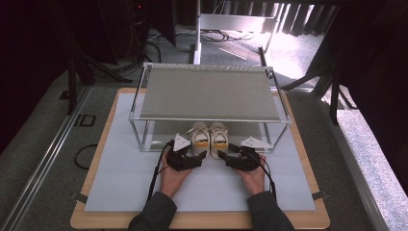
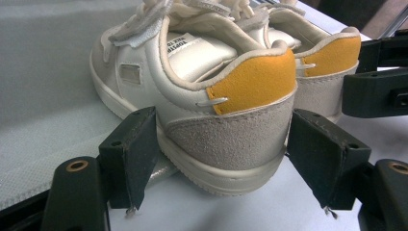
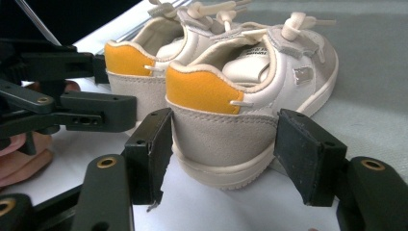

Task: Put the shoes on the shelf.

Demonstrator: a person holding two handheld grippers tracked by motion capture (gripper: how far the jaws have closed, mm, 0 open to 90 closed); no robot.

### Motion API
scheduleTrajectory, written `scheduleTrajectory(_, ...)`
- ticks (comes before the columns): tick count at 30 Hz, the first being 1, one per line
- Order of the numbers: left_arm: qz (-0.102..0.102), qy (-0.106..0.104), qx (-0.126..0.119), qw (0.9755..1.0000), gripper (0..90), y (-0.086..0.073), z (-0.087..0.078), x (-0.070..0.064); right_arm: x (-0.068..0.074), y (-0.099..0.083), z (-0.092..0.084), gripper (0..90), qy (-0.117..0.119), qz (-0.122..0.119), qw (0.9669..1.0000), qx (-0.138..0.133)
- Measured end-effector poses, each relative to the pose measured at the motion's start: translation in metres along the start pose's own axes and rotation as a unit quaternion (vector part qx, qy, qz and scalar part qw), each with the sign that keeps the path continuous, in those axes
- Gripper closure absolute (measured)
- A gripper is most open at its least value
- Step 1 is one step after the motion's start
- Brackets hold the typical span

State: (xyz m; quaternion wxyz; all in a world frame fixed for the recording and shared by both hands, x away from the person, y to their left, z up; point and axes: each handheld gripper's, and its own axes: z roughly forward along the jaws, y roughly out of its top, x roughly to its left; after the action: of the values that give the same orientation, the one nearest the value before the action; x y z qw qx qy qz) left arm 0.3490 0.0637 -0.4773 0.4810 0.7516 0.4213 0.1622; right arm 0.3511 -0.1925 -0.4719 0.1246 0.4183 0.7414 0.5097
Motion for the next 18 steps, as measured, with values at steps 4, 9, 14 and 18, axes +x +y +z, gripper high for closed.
scheduleTrajectory(4,0.000,0.001,0.000,1.0000,27.2,0.002,0.002,0.000,0.000,0.000,0.001,38.9,-0.001,0.001,1.0000,-0.005)
scheduleTrajectory(9,-0.011,-0.001,-0.003,0.9999,28.2,0.005,0.004,0.004,0.002,0.004,0.005,39.2,-0.004,-0.004,0.9999,-0.012)
scheduleTrajectory(14,-0.016,0.001,0.001,0.9999,28.2,0.009,0.008,0.009,-0.001,0.009,0.009,39.5,-0.007,-0.002,0.9999,-0.016)
scheduleTrajectory(18,-0.016,0.001,0.001,0.9999,28.2,0.010,0.011,0.011,-0.002,0.011,0.012,38.7,-0.009,-0.003,0.9999,-0.013)
